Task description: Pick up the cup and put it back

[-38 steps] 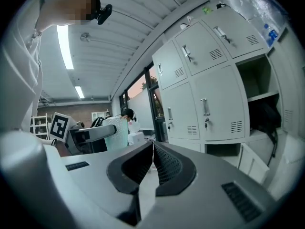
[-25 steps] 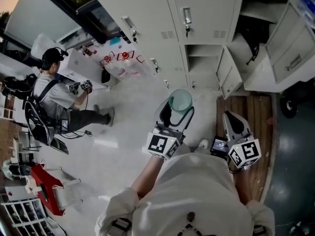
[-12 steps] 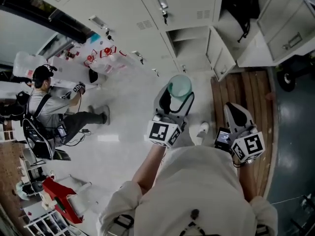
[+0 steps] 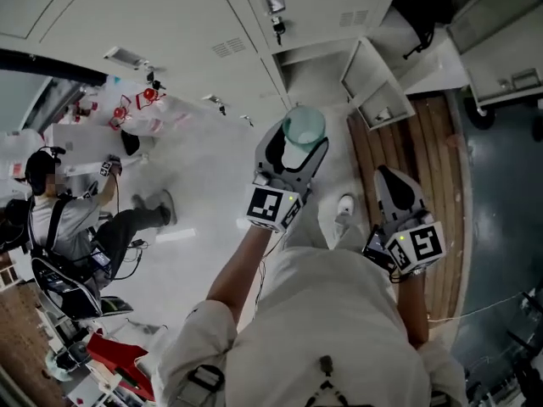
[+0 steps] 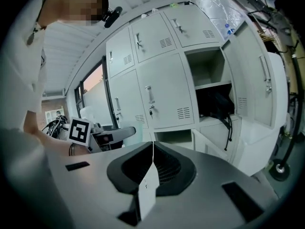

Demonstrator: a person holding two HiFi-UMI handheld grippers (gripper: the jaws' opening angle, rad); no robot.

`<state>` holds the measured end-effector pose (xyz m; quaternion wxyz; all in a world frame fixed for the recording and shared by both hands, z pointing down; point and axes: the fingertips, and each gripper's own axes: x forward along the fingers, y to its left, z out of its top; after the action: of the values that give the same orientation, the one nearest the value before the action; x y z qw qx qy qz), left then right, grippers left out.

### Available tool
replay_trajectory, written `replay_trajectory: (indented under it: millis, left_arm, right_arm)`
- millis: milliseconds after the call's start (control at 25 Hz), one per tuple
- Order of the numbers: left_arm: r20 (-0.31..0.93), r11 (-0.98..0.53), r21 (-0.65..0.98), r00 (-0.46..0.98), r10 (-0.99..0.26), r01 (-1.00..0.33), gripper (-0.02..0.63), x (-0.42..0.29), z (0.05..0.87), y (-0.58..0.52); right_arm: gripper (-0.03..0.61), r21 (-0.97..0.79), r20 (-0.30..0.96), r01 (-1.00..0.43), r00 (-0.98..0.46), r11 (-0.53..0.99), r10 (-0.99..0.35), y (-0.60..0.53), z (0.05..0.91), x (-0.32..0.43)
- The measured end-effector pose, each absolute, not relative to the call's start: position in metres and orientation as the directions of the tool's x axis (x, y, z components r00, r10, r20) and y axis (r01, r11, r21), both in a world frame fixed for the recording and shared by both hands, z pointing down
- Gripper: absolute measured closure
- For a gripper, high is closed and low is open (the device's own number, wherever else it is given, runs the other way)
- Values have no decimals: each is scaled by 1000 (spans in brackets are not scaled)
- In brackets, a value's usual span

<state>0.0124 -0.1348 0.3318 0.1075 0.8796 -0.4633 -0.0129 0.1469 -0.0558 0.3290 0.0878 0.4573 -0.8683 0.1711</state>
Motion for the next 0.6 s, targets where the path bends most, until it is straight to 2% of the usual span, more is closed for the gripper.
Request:
replay_trajectory:
  millis: [360,600]
  left_arm:
    - [173,-627,187,654,-736,-756,270,12,396,-201]
    - [248,-591,189,621,-744,-784,270,25,453,-239]
  right_arm:
    - [552,-234,327,-846,-532,478,-781,-96,361,96]
    - [552,-231,369,-858,-514,459,-775,-107,399,95]
